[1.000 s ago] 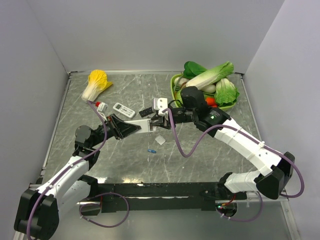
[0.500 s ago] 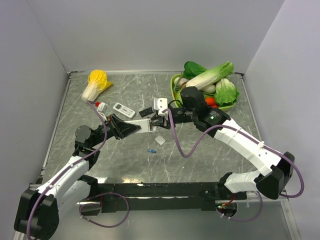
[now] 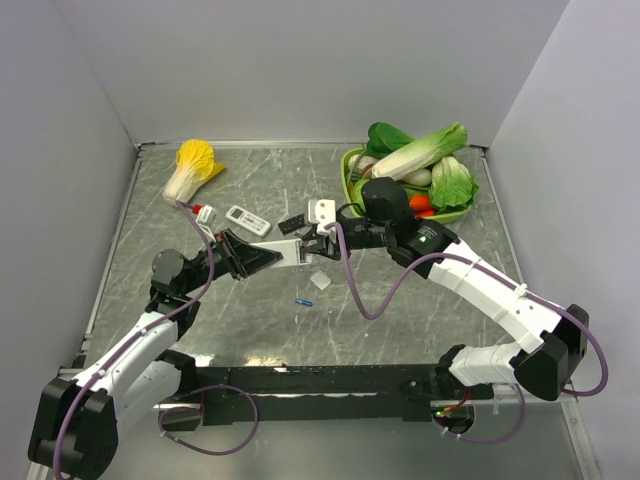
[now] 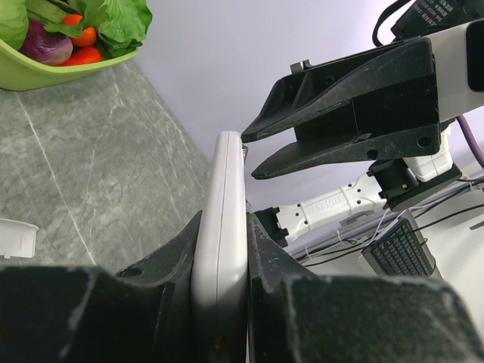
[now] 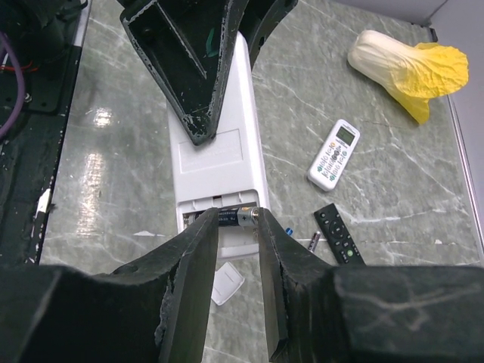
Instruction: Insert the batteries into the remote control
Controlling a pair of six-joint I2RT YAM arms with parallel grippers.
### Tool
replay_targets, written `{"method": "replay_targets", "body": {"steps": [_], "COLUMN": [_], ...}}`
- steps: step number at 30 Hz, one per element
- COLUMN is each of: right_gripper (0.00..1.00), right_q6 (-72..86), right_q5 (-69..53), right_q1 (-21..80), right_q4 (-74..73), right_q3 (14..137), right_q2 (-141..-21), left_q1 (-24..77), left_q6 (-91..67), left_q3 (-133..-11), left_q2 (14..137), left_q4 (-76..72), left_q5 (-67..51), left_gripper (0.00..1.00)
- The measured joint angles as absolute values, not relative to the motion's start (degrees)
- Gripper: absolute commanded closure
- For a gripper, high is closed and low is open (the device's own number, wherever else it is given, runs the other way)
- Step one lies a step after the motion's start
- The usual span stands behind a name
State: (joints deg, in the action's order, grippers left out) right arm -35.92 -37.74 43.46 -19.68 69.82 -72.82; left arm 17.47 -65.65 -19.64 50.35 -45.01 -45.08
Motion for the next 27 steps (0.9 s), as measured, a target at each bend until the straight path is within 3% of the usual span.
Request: {"method": "replay_targets", "body": {"steps": [19,27], "right_gripper": [0.65,0.85], "right_q6": [-37.06,-37.69], "right_q5": [-38.28,-39.31], "right_q1": [43.46,43.35], "right_q4": [-19.79,-19.7], "right_q3": [69.67,69.67], "right_q2": [-72.77,-73.32], "left_q1": [17.5,17.5], "left_q6": [-65.8,-67.05], "left_q3": [-19.64,-19.64], "left_q2": [50.35,50.41], "left_q4": [-45.3,-45.69], "left_q5": [-45.15,-45.15], "left_gripper": [0.99,0.99]}}
